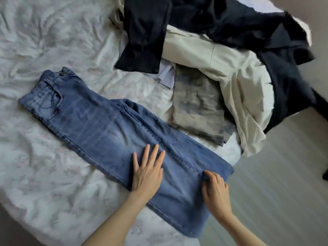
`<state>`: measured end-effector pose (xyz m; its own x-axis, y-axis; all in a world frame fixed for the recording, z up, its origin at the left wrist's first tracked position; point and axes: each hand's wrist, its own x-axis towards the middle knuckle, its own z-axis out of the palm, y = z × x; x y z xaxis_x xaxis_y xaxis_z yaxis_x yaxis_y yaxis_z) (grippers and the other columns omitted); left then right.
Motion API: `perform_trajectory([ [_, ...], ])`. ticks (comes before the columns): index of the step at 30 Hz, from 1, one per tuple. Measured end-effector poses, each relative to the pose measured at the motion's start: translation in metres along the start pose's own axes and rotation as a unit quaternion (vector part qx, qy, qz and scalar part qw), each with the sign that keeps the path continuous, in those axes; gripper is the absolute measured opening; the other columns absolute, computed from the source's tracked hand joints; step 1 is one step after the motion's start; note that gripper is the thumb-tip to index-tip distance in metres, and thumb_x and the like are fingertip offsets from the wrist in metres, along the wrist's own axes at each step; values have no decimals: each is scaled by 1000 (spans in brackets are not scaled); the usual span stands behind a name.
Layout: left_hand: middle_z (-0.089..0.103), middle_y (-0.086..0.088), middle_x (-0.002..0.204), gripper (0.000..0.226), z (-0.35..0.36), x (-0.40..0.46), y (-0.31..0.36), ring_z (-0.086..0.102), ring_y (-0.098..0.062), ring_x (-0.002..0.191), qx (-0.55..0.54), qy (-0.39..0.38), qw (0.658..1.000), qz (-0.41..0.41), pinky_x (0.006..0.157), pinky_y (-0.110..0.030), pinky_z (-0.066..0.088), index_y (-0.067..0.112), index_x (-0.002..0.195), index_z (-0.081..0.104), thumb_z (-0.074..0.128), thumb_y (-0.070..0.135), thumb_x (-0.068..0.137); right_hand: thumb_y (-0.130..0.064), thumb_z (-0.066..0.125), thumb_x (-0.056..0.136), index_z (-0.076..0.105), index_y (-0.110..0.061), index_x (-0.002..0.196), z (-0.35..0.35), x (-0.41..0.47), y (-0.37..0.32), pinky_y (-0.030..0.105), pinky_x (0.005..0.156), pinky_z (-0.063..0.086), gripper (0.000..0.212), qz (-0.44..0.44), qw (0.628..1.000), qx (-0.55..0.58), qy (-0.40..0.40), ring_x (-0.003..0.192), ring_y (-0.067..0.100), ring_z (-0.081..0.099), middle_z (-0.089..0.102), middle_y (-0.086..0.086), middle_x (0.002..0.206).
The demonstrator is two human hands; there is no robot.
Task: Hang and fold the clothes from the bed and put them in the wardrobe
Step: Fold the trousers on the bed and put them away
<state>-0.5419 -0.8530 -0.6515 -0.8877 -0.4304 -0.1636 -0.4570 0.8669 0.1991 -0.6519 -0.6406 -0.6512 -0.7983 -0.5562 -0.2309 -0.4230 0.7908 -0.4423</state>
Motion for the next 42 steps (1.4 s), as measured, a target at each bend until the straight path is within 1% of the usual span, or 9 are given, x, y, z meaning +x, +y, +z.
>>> perform_trajectory([
  [9,68,-1,101,31,-14,80,3,51,-20,110,68,39,961,264,99,-63,37,18,90,74,85,18,62,-13,58,70,54,-17,98,6,-22,56,36,69,46,29,72,996,61,0,91,17,50,62,3,95],
  [13,65,-4,95,15,-18,89,3,58,-23,96,89,31,925,367,100,-53,38,17,85,72,63,27,78,-25,52,74,58,-19,92,9,-20,74,32,70,48,20,59,997,-3,-48,96,13,45,63,-2,94],
  [17,62,1,78,13,-17,96,10,60,-21,79,75,7,923,376,95,-42,39,16,73,68,57,10,74,-15,41,82,53,-14,76,-4,-9,89,34,71,41,14,73,991,43,-102,79,26,52,59,5,79],
  [23,52,5,58,23,-47,90,21,52,-19,50,31,-86,940,330,55,-28,34,17,70,55,37,19,84,-20,33,94,46,-9,98,-58,-12,85,35,56,25,17,65,978,26,-197,64,29,38,57,13,85],
  [26,53,8,58,25,-65,92,28,53,-16,49,27,-116,940,319,49,-25,41,19,70,52,34,24,87,-41,17,91,46,-15,95,-79,-5,87,30,55,26,39,55,979,-6,-194,62,20,42,57,2,83],
  [29,53,9,57,26,-74,112,39,51,-15,47,26,-102,946,307,49,-22,33,19,70,52,34,25,87,-37,18,93,45,-12,87,-88,16,94,21,50,23,37,77,984,10,-159,55,9,39,53,0,76],
  [32,54,7,58,24,-64,132,46,52,-18,51,45,-64,948,310,55,-26,35,17,70,57,41,21,87,-42,13,90,47,-11,81,-79,44,110,31,54,31,47,48,992,-47,-103,61,25,53,57,5,74],
  [37,55,1,64,25,-30,142,50,53,-24,62,89,-9,960,266,69,-34,29,13,72,62,78,-4,62,-18,48,93,61,-10,93,-46,64,126,43,77,41,16,99,987,-109,-63,83,34,58,59,9,88],
  [42,60,-11,118,43,-21,109,63,51,-29,110,74,38,964,253,99,-50,32,13,115,59,68,6,73,-19,38,89,52,-13,123,-34,56,90,56,101,33,37,103,993,-51,-31,112,25,50,57,4,120],
])
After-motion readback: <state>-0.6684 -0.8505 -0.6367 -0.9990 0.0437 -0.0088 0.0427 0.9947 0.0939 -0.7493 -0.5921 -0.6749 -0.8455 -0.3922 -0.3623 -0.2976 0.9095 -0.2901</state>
